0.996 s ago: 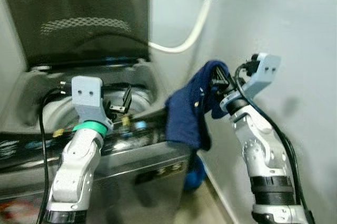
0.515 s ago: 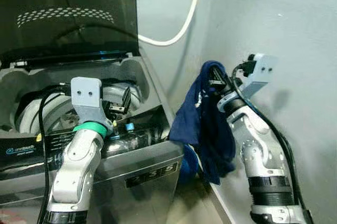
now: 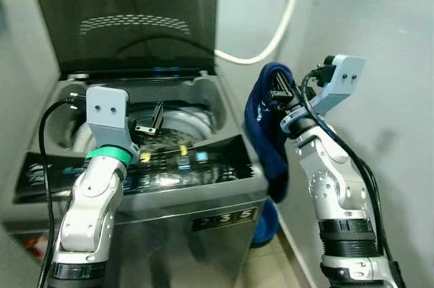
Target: Clothes washing
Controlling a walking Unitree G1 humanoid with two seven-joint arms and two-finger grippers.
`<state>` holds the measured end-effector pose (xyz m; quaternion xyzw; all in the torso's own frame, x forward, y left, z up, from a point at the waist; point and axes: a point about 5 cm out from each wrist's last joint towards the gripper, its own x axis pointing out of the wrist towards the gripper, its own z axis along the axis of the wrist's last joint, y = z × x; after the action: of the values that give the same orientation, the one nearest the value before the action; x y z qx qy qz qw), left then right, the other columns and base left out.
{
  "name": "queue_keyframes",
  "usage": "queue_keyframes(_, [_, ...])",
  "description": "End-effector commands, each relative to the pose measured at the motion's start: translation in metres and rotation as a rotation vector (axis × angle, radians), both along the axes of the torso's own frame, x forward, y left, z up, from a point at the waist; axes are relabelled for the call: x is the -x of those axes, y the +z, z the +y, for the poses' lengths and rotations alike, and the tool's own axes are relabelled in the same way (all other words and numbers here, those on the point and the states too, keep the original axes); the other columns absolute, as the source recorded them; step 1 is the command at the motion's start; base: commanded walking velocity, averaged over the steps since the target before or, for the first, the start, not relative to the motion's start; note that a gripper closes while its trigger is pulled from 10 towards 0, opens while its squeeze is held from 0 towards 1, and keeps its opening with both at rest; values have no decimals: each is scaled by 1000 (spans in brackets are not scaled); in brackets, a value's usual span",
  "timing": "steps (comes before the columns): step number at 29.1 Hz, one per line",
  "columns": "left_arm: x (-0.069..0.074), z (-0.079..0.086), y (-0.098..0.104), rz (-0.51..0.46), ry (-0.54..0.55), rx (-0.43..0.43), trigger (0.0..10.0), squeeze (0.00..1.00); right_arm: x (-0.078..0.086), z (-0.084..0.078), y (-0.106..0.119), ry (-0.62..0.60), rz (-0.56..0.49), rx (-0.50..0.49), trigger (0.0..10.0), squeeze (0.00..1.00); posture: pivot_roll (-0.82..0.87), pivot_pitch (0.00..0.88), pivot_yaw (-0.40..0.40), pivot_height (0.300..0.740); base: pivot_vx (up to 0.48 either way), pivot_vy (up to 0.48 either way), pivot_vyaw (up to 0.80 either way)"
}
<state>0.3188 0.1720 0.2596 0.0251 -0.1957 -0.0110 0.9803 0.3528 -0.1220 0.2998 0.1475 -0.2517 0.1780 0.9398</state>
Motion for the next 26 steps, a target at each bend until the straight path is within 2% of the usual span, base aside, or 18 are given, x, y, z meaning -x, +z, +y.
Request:
queue_keyframes(1, [1, -2, 1, -1, -12, 0, 10000, 0, 4, -3, 8, -16, -44, -6, 10000, 0, -15, 2, 11, 740, 0, 0, 800])
queue_keyframes(14, [2, -4, 1, 7, -18, 1, 10000, 0, 2, -6, 5, -31, -28, -20, 10000, 0, -12, 2, 6, 740, 0, 0, 800])
queue_keyframes(16, [3, -4, 1, 8, -18, 2, 10000, 0, 1, -7, 3, -28, -9, -50, 10000, 0, -9, 0, 4, 740, 0, 0, 0])
queue_keyframes(26, [4, -4, 2, -3, -30, 3, 10000, 0, 0, -6, 1, -31, -4, -37, 10000, 0, -6, 0, 2, 740, 0, 0, 0])
